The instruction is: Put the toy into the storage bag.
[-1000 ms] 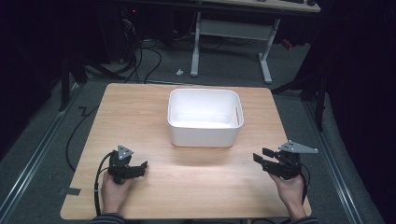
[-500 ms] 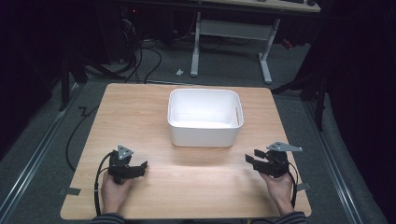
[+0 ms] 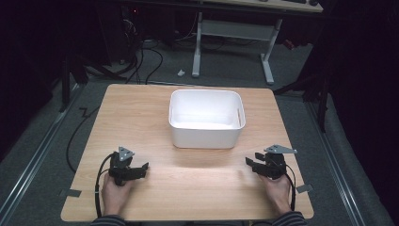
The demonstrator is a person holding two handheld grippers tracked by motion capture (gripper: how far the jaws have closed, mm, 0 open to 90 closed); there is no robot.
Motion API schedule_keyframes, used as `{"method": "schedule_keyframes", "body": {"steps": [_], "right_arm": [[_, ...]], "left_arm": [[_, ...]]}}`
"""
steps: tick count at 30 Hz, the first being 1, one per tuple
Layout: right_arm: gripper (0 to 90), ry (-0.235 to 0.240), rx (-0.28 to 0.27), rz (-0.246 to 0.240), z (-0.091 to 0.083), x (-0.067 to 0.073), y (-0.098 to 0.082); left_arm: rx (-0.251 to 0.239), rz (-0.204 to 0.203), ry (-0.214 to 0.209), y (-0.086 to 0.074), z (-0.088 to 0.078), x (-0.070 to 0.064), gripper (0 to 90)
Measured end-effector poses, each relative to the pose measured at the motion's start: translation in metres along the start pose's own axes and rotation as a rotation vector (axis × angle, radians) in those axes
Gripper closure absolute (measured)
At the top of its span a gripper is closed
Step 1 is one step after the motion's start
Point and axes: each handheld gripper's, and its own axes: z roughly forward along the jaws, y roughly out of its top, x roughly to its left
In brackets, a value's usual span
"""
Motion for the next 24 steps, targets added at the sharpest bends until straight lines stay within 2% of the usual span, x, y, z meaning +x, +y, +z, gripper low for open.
{"method": "schedule_keyframes", "body": {"steps": [4, 13, 17, 18, 19, 24], "right_arm": [[47.0, -0.022, 0.01, 0.006, 0.006, -0.001, -0.002], [43.7, -0.077, 0.017, -0.021, 0.023, 0.0, -0.005], [41.6, -0.099, 0.036, -0.042, 0.031, 0.001, -0.008], [38.9, -0.099, 0.043, -0.048, 0.033, 0.001, -0.009], [37.4, -0.102, 0.027, -0.06, 0.035, 0.001, -0.011], [37.2, -0.1, 0.019, -0.061, 0.036, 0.0, -0.011]], "left_arm": [[0.0, 0.0, 0.0, 0.0, 0.0, 0.0, 14.6], [0.0, 0.0, 0.0, 0.0, 0.0, 0.0, 14.6], [0.0, 0.0, 0.0, 0.0, 0.0, 0.0, 14.6], [0.0, 0.0, 0.0, 0.0, 0.0, 0.0, 14.6], [0.0, 0.0, 0.0, 0.0, 0.0, 0.0, 14.6], [0.0, -0.001, 0.001, 0.0, 0.0, 0.0, 14.7]]}}
